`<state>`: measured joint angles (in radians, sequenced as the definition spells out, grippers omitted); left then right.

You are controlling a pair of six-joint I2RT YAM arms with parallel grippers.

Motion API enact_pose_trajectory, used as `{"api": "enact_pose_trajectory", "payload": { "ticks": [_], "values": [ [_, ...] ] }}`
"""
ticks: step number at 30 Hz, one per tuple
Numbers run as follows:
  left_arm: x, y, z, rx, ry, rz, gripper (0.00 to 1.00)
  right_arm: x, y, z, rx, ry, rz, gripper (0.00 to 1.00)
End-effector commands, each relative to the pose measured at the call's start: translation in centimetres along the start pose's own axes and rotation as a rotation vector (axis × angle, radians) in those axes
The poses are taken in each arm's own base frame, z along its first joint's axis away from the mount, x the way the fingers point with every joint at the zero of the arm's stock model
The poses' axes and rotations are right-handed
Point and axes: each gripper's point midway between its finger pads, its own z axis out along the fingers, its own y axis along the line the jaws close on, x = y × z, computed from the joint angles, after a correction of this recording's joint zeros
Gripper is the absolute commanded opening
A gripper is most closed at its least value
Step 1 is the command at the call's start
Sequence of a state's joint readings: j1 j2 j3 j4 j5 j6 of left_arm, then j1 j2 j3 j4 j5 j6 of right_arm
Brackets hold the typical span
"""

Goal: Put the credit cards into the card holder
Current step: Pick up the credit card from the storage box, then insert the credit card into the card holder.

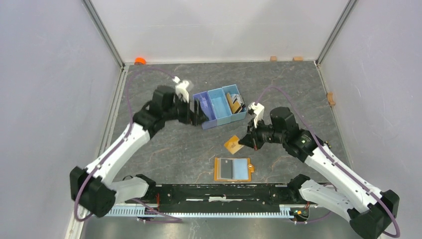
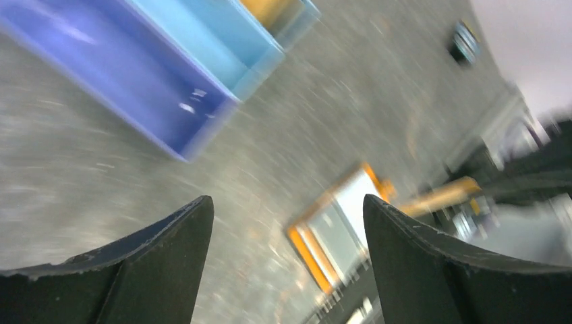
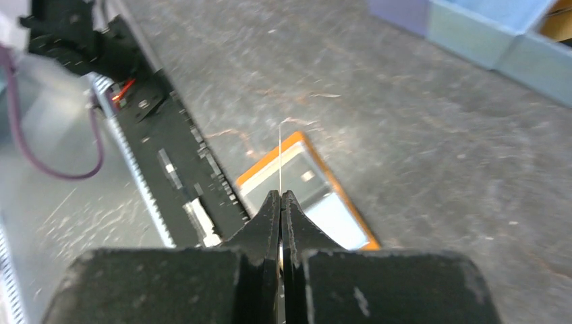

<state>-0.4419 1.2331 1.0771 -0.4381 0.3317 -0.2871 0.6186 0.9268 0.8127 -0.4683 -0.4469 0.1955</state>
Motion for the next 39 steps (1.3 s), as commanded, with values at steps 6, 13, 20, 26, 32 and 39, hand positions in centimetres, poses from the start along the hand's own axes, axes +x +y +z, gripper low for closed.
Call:
{"api": "enact_pose_trajectory", "payload": {
  "ticks": [6,13,20,26,32,39],
  "values": [
    [13.6,-13.2,-5.6,0.598,0.257,0.136,0.88,1.4,7.8,-2.0,-0.392,-0.017,0.039,0.00],
    [16.2,-15.0,-6.3,0.678,0.329,0.205,0.82,2.6,10.1,-2.1,-0.533,0.037,0.069,0.00],
    [17.9,-16.9,-5.8,0.699,0.402,0.250,0.58,2.8,11.5,-2.0,-0.610,0.065,0.060,0.00],
    [17.9,-18.9,-6.5,0.784,0.315,0.195,0.02,3.0,10.7,-1.1,-0.558,0.059,0.058,0.46],
    [16.6,-18.0,-5.8,0.724,0.129,0.033,0.02,2.0,9.2,0.0,-0.446,-0.064,0.127,0.82],
    [15.0,-17.5,-6.4,0.746,-0.038,-0.121,0.02,0.8,9.9,-0.9,-0.525,-0.266,0.234,0.72]
  ]
}}
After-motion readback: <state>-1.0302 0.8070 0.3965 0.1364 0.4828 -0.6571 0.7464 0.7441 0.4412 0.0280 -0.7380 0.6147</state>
